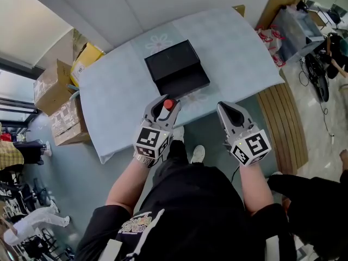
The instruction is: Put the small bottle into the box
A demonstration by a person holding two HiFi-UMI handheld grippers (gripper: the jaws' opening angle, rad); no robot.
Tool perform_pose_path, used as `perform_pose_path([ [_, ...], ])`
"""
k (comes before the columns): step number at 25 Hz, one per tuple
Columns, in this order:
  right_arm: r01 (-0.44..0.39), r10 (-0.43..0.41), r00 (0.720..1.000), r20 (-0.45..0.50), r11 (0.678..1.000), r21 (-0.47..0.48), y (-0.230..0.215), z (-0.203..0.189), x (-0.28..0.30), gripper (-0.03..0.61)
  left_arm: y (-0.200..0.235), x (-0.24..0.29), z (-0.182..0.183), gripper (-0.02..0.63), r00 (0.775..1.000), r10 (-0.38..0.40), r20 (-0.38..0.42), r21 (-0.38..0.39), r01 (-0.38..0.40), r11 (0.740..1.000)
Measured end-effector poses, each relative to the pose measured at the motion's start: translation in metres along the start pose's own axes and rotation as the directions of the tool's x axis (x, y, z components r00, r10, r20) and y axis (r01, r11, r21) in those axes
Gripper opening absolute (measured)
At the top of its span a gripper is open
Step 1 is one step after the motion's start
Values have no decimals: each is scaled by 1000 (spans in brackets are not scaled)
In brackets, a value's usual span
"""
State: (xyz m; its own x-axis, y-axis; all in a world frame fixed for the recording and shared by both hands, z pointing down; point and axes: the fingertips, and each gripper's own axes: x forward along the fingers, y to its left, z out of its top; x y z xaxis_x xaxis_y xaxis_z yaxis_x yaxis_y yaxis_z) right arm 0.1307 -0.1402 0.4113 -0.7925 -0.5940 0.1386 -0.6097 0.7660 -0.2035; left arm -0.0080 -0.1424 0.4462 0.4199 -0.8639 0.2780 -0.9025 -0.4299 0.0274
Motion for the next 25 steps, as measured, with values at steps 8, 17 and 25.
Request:
perform_pose_path([
  [8, 61, -61, 998, -19, 998, 31, -26, 2, 35, 8, 29, 40, -5, 152, 998, -56, -29, 10, 56, 998],
  [17, 94, -91, 994, -58, 993, 70, -48, -13, 73, 8, 58, 85, -25, 152, 995, -90, -36, 51, 91, 995],
  [25, 116, -104, 989, -106, 987, 111, -64, -34, 92, 8, 64, 120, -53, 153, 989, -127, -78, 106, 135, 985],
])
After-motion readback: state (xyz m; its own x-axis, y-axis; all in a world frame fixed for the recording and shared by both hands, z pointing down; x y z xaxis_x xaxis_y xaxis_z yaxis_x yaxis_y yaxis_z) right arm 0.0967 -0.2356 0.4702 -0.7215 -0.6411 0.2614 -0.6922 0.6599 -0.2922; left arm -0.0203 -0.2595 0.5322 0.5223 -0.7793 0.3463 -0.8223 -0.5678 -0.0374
